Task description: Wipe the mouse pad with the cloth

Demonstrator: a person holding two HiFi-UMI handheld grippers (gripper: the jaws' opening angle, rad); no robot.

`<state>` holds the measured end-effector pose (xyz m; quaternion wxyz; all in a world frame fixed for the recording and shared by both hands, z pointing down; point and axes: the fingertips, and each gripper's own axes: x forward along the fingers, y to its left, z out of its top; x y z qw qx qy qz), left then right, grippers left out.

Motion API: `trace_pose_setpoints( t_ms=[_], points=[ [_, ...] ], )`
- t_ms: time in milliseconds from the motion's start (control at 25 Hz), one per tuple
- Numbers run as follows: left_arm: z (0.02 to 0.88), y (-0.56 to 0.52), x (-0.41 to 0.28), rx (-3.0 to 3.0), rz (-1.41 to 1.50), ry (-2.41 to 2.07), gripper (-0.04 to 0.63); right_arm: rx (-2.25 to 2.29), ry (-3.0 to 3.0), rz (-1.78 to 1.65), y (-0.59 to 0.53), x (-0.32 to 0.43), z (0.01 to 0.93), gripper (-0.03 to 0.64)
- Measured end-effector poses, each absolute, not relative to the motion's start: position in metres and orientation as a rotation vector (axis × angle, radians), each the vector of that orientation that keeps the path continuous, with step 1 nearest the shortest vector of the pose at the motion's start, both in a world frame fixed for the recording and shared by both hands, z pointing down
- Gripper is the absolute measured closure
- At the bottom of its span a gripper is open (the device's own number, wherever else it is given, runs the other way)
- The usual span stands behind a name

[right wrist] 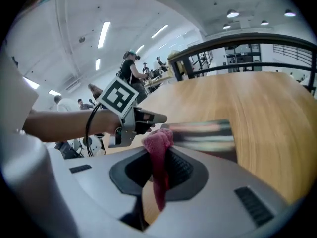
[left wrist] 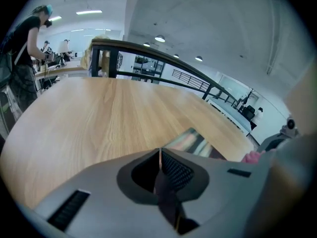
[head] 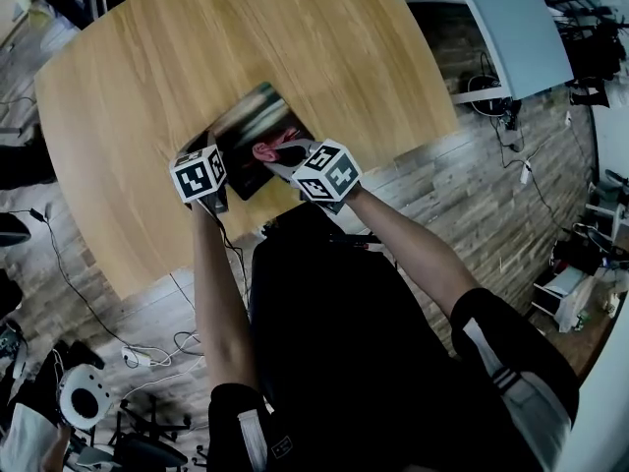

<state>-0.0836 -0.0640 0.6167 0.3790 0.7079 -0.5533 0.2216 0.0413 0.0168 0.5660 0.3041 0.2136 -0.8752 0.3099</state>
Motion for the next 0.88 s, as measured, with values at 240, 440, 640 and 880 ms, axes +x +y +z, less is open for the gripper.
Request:
trace_pose_setpoints(
  t_ms=[240,440,640,880],
  points=[
    [0.554,-0.049,-0.098,1.884,0.441,-1.515,0.563,0.800,-2.441,0.802,0.001,0.050,0.507,0.551],
    [0.496,-0.027,-0.105,1.962,0.340,-1.603,0.563,0.955,-2.537,0.763,-0.006,0.053,0.454,0.551],
    [0.437,0.007,-0.111,1.993,0.214,-1.742,0.563,1.061,-2.609,0.674,-0.002,0.056,0.410,0.551],
    [0.387,0.046,-0.110,2.031,0.160,-1.868,0.565,1.138,-2.680,0.525,0.003,0.064,0.369,0.551]
  ],
)
